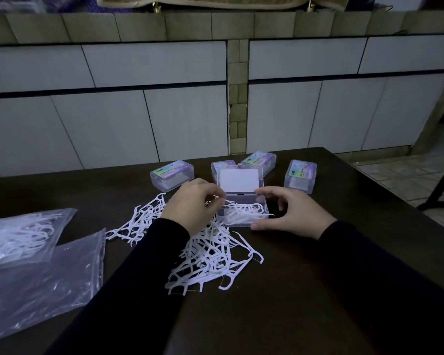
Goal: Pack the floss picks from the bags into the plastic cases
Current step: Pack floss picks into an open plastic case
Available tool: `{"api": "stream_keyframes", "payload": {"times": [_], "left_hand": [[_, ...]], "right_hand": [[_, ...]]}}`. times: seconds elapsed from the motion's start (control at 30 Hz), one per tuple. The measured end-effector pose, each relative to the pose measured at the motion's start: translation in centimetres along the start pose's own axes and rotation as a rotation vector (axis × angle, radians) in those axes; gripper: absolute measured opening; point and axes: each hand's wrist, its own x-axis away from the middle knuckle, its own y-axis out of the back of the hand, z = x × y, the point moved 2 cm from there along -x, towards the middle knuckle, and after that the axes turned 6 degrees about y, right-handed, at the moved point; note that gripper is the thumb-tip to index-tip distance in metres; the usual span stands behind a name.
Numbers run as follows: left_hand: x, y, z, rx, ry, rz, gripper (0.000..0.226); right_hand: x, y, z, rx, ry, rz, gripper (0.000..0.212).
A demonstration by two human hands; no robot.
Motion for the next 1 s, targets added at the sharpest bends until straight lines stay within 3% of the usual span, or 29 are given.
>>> {"api": "stream_keyframes", "payload": {"times": [0.3,0.47,0.57,0.7,0.83,1.0], "left_hand": [[-0.3,0.0,-0.5,-0.054,0.019,0.012,0.016],[0.1,0.0,-1.9,-0.017,-0.034,-0.139,0.018],[0.6,-0.7,-3.4,-0.078,-0.152,-0.075,0.024],[1.5,-1.2,-4.6,0.024,-0.309,0.099,0.025],[1.5,-1.2,-4.5,-0.083,-0.408,0.071,0.025],[1.3,-0.8,-3.5,-0.146,-0.4,0.047,0.029]], "right_hand": [[-0.1,-0.1,0.0,0.026,-0.007,-0.004,0.081],[0.0,-0.1,-0.1,0.013,0.006,-0.007,0.081],[0.0,-0.1,-0.2,-0.007,0.028,-0.008,0.08],[-0.1,0.0,-0.4,0.0,0.057,0.001,0.075],[-0.1,0.0,-0.5,-0.009,0.056,-0.007,0.073],[0.0,0.0,-0.3,-0.014,0.048,-0.006,0.075]]}}
